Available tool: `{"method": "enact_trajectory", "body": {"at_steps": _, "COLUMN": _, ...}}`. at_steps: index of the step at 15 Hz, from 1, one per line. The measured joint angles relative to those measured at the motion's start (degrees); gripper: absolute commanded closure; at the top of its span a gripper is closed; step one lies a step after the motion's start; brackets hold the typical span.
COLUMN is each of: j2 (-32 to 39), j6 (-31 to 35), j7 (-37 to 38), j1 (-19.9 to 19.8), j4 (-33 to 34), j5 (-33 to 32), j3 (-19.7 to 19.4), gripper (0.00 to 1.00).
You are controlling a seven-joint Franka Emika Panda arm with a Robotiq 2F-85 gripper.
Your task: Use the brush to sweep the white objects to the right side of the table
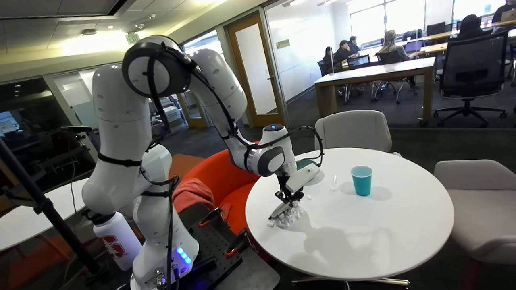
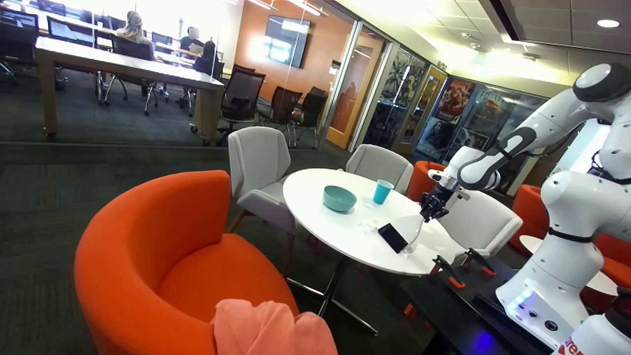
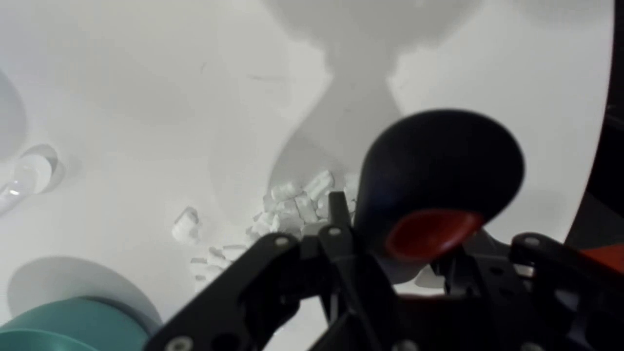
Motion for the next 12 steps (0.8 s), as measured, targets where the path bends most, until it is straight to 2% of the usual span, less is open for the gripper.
{"method": "enact_trajectory", "body": {"at_steps": 5, "j2": 2.91, "j6": -2.05, "j7": -0.01, "j1": -5.28, "j4": 0.77, "j5": -3.25, "j3": -0.08, "gripper": 0.86}}
{"method": "enact_trajectory", "body": {"at_steps": 8, "j2": 3.9, "j6": -2.23, "j7": -0.92, "j1": -7.64, "j4": 0.86, "j5": -3.09, "j3": 0.39, "gripper": 0.86}}
{"method": "enact_trajectory", "body": {"at_steps": 9, "j2": 3.88, "j6": -2.23, "j7": -2.09, "j1": -8.97, "j4": 0.68, "j5": -1.57, "j3": 1.83, "gripper": 0.86}}
{"method": "enact_trajectory", "body": {"at_steps": 10, "j2": 3.63, "j6": -2.5, "j7": -2.38, "j1": -11.94, "j4": 0.44, "j5": -0.92, "j3": 5.28, "gripper": 0.86}}
{"method": "enact_trajectory", "body": {"at_steps": 12, "j2": 2.89, "j6": -2.85, "j7": -5.61, "j1": -17.91, "j4": -0.59, "j5": 5.81, "j3": 13.31, "gripper": 0.86}}
